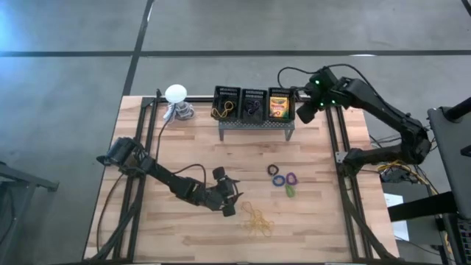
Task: Pick & Place Office Desk Supplies
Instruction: Put the black keychain into the left black bin on the shelf
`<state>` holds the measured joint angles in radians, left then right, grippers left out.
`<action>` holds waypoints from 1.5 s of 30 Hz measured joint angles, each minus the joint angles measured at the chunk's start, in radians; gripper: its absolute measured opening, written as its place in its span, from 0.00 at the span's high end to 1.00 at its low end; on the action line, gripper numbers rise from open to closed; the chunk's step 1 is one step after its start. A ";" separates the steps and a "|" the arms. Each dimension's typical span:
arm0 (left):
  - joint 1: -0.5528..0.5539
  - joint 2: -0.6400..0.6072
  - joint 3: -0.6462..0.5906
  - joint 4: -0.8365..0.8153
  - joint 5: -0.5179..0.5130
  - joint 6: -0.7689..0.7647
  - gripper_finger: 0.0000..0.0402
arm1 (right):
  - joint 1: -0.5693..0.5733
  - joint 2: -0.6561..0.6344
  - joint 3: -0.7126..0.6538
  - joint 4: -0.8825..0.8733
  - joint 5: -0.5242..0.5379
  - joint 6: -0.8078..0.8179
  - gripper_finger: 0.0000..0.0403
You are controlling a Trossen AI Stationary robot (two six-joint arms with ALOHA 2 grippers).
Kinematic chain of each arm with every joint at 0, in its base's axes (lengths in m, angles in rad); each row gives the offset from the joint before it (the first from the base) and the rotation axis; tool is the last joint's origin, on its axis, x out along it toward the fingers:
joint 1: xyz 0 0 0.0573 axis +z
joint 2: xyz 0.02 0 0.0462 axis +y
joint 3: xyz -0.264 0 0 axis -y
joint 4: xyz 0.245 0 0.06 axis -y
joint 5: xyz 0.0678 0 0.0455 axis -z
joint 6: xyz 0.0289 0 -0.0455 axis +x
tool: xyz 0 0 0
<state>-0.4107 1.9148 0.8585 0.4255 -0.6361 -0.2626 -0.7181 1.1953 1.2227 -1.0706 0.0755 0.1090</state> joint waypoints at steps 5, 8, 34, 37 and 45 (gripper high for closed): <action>0.000 0.000 0.000 -0.002 0.000 0.000 0.43 | 0.156 -0.119 -0.063 0.001 0.008 0.045 0.73; 0.000 0.000 0.000 -0.003 0.000 0.000 0.43 | 0.298 -0.201 -0.152 0.044 0.015 0.109 0.74; 0.014 0.000 0.000 -0.003 0.000 -0.003 0.43 | 0.917 0.150 -0.664 0.971 0.155 0.282 0.63; 0.014 0.000 0.000 -0.007 0.000 -0.003 0.43 | 0.895 0.242 -0.588 0.876 0.154 0.270 0.58; 0.014 0.000 0.000 -0.020 0.000 -0.003 0.43 | 0.859 0.430 -0.440 0.764 0.059 0.225 0.60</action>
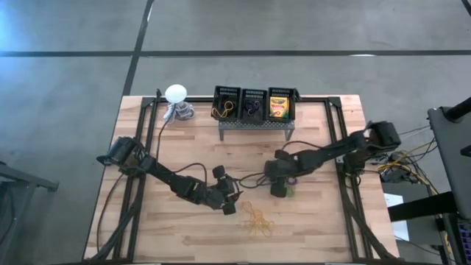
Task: Pick & Place Office Desk Supplies
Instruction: Put the black keychain into the left black bin on the shelf
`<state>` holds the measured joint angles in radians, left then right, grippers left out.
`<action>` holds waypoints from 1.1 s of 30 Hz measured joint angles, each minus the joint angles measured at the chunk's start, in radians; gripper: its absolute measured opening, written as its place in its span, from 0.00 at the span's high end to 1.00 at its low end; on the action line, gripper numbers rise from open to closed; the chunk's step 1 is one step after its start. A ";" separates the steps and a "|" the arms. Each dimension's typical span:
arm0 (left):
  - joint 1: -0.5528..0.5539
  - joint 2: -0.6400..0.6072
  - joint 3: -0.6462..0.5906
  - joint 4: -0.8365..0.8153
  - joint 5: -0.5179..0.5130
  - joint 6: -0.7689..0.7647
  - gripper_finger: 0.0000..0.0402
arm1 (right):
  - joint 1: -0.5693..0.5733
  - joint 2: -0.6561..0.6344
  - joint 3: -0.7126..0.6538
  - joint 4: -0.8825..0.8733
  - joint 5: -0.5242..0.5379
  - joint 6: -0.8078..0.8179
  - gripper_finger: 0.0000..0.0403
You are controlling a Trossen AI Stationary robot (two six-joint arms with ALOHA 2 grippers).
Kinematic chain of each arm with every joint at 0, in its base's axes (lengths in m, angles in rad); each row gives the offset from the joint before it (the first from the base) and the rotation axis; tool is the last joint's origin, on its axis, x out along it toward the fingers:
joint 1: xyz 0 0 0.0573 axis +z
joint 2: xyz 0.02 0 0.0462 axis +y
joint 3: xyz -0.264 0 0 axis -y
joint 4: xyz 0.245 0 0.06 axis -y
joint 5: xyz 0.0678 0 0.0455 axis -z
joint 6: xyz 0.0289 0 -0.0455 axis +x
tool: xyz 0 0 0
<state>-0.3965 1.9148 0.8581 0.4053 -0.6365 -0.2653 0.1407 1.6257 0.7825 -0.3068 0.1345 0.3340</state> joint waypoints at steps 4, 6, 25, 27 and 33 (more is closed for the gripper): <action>0.000 0.000 0.000 -0.009 0.000 -0.001 0.43 | -0.032 0.063 0.044 -0.040 -0.005 0.002 0.64; 0.000 0.000 0.000 -0.009 0.000 -0.001 0.43 | -0.044 0.079 0.063 -0.065 -0.010 0.002 0.66; -0.001 0.000 0.000 -0.015 0.000 -0.005 0.43 | -0.047 0.090 0.070 -0.055 -0.008 -0.165 0.70; -0.001 0.000 0.000 -0.015 0.000 -0.004 0.43 | -0.047 0.095 0.070 -0.051 -0.010 -0.170 0.72; -0.001 0.000 0.000 -0.014 0.000 -0.005 0.43 | -0.047 0.091 0.066 -0.032 -0.069 -0.188 0.89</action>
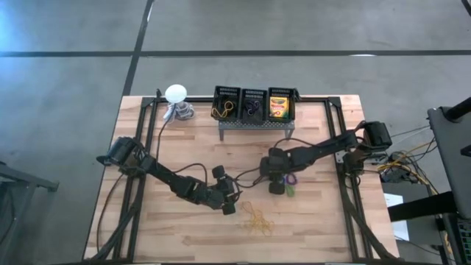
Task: Pick & Place Office Desk Supplies
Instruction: Put the black keychain into the left black bin on the shelf
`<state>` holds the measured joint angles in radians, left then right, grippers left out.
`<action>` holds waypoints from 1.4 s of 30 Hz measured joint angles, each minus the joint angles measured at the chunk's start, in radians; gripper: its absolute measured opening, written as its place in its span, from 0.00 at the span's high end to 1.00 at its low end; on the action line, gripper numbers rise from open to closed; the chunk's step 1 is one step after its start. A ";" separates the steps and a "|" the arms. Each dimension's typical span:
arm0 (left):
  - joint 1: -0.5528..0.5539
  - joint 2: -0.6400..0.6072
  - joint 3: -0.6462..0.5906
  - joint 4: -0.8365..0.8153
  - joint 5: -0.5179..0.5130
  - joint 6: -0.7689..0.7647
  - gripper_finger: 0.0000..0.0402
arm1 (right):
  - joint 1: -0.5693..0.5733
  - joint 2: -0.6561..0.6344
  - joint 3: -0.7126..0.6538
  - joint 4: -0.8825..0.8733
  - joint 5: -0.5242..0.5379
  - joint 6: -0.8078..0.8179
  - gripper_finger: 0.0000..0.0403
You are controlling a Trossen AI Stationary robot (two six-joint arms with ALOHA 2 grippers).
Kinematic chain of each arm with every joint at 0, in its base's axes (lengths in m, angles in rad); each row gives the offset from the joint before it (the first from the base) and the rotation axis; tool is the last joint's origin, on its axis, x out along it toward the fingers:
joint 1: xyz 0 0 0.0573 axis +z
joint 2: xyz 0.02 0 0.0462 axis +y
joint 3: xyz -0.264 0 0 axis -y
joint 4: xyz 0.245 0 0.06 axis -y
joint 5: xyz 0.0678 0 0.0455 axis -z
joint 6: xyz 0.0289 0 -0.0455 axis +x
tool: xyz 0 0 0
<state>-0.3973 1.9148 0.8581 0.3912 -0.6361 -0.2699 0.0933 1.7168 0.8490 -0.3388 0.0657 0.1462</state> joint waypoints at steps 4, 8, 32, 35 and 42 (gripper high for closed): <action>0.000 0.000 0.000 0.000 0.000 0.000 0.43 | 0.015 -0.015 -0.003 0.048 -0.060 -0.055 0.96; 0.000 0.000 0.000 0.000 0.000 0.000 0.43 | 0.039 -0.095 -0.003 0.110 -0.093 -0.078 0.95; 0.000 0.000 0.000 0.004 0.000 0.000 0.43 | -0.394 -0.133 0.491 -0.056 0.113 -0.230 0.94; 0.000 0.000 0.000 -0.004 0.000 0.001 0.43 | -0.440 -0.060 0.574 -0.214 0.110 -0.212 0.93; 0.000 0.000 0.000 -0.015 0.000 0.001 0.43 | -0.466 0.021 0.657 -0.317 0.105 -0.204 0.81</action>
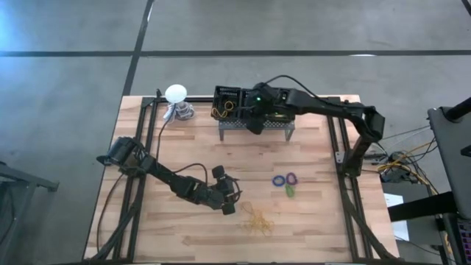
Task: Pick & Place Office Desk Supplies
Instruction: Put the black keychain into the left black bin on the shelf, then put the yellow rubber band into the left black bin on the shelf
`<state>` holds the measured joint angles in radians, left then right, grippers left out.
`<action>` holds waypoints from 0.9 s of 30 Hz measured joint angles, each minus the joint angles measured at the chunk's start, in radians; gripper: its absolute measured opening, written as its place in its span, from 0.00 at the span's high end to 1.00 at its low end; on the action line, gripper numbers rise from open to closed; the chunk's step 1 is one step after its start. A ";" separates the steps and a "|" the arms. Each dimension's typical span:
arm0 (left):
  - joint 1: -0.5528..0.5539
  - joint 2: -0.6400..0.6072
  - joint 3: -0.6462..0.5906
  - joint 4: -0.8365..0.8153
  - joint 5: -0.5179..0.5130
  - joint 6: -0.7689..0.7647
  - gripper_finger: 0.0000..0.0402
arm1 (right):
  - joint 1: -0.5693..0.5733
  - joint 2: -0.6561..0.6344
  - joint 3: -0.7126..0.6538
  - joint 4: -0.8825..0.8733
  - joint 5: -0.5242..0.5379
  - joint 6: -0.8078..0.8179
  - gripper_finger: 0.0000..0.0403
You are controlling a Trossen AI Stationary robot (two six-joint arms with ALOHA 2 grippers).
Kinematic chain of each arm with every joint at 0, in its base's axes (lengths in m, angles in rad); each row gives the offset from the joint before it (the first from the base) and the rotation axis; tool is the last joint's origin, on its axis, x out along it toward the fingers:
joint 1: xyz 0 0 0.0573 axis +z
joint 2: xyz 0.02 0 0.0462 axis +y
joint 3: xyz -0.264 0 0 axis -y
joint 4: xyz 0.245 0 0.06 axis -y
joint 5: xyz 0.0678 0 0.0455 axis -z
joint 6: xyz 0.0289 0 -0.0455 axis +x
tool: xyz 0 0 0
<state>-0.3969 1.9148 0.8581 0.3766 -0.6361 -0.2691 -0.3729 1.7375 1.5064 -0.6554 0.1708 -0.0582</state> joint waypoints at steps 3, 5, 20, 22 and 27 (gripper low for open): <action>0.000 0.000 0.000 -0.004 0.000 0.000 0.43 | 0.000 -0.006 0.005 -0.004 -0.014 0.005 0.73; 0.000 0.000 0.000 -0.005 0.000 0.000 0.43 | 0.000 -0.027 0.006 -0.008 -0.015 0.012 0.68; 0.000 0.000 0.000 -0.011 0.000 -0.001 0.43 | 0.347 -0.302 -0.248 -0.051 -0.014 0.144 0.61; 0.000 0.000 0.000 -0.010 0.000 -0.001 0.43 | 0.425 -0.327 -0.336 0.003 -0.014 0.182 0.62; 0.000 0.000 0.000 -0.010 0.000 -0.013 0.43 | 0.605 -0.360 -0.594 0.305 0.036 0.287 0.64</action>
<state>-0.3969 1.9148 0.8581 0.3668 -0.6361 -0.2823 0.2324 1.3775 0.9120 -0.3503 0.2072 0.2286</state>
